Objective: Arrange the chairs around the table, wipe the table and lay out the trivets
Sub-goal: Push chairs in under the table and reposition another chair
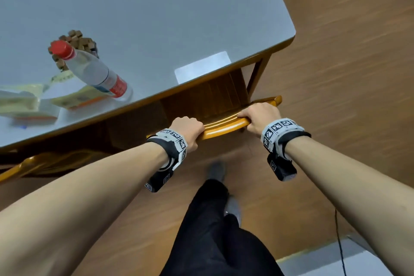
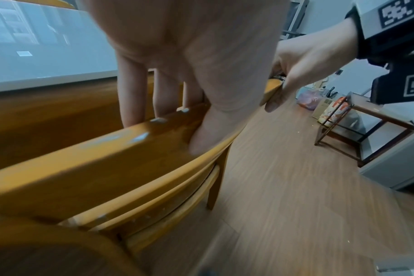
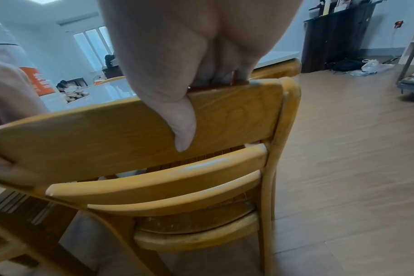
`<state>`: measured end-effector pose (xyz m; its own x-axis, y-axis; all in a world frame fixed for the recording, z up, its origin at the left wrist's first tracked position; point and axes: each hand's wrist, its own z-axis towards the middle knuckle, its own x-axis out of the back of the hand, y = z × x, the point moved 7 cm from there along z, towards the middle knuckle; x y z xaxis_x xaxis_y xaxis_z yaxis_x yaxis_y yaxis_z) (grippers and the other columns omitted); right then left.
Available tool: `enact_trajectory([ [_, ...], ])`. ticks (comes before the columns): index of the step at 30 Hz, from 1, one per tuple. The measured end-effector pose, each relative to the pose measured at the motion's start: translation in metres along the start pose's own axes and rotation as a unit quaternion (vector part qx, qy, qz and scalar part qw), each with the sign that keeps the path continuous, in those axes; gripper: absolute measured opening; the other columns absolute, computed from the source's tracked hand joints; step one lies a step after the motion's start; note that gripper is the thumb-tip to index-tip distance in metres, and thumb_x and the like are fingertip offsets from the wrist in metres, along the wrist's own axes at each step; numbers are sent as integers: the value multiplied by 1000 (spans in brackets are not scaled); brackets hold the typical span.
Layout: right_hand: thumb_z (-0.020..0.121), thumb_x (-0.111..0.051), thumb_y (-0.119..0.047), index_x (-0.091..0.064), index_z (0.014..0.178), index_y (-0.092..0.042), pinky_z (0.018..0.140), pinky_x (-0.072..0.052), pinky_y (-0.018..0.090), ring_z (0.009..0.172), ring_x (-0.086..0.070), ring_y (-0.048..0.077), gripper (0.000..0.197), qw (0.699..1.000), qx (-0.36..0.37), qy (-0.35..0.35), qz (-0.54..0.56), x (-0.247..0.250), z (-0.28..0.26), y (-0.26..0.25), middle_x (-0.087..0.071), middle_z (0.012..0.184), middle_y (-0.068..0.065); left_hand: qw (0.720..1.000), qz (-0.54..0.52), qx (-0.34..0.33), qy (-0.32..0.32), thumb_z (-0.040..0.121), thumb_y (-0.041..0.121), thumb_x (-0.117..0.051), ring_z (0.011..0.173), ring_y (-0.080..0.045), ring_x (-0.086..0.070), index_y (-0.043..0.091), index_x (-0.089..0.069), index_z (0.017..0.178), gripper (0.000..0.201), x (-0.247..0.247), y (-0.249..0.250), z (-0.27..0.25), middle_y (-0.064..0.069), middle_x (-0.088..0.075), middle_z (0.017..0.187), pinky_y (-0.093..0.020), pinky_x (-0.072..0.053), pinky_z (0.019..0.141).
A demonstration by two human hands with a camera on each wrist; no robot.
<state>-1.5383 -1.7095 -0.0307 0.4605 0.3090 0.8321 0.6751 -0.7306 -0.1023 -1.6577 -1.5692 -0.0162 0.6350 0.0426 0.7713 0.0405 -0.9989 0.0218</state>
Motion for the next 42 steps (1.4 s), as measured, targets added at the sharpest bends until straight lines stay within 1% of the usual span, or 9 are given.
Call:
enact_trajectory([
  [3,87,-60,-20,-58,129,-43,81,-54,34,106,-62,23,48,1000,-14,13,1,21,23,7,-68,115,-5,1000,-6,-8,7,82,20,-64,83,-23,-60,24,-64,100,18,19,-17,23,-1,-64,90,-32,-44,66],
  [5,87,-60,-20,-58,129,-42,81,-53,34,107,-61,23,48,999,-23,23,1,32,35,9,-68,114,-6,1000,-11,-12,5,82,20,-64,83,-23,-60,24,-64,101,20,29,-26,36,-1,-64,90,-32,-45,66],
  [8,85,-60,-18,-60,128,-41,88,-52,35,109,-60,24,48,998,-36,43,15,44,51,14,-69,113,-6,1000,-18,-12,-5,80,21,-65,84,-23,-60,25,-64,100,20,42,-37,52,0,-63,90,-34,-47,70],
  [11,84,-60,-18,-59,128,-41,91,-50,37,110,-58,24,49,998,-39,53,14,47,64,18,-68,115,-5,1000,-18,-9,-10,80,21,-64,87,-25,-59,24,-64,100,20,47,-44,66,-1,-63,93,-34,-44,70],
  [17,84,-62,-16,-60,127,-43,91,-49,36,111,-56,23,50,996,-58,65,28,45,81,37,-66,115,-5,999,-29,-18,-11,81,21,-65,86,-26,-58,22,-59,96,16,52,-41,85,-2,-59,91,-33,-41,66],
  [23,84,-64,-18,-59,127,-44,90,-49,36,110,-57,22,50,996,-50,68,26,47,81,38,-66,115,-5,999,-48,-8,-7,83,20,-65,85,-25,-57,20,-60,97,15,54,-40,83,-1,-56,87,-32,-42,67],
  [30,82,-64,-16,-60,125,-47,89,-50,36,110,-57,24,52,997,-39,57,42,45,82,44,-67,113,-5,998,-57,6,-10,83,19,-66,89,-26,-58,18,-59,95,14,55,-32,81,-5,-60,95,-32,-44,71],
  [35,81,-63,-14,-62,123,-45,91,-49,38,106,-57,24,52,997,-14,60,52,40,82,50,-68,109,-4,998,-65,18,4,85,20,-66,91,-25,-57,17,-58,95,13,53,-26,78,-5,-60,95,-33,-43,73],
  [42,80,-63,-11,-64,120,-45,92,-50,40,103,-58,23,52,994,39,67,73,30,91,59,-69,100,-7,996,-70,53,-12,85,21,-66,94,-26,-57,19,-53,92,15,53,-21,76,-6,-60,99,-32,-40,73],
])
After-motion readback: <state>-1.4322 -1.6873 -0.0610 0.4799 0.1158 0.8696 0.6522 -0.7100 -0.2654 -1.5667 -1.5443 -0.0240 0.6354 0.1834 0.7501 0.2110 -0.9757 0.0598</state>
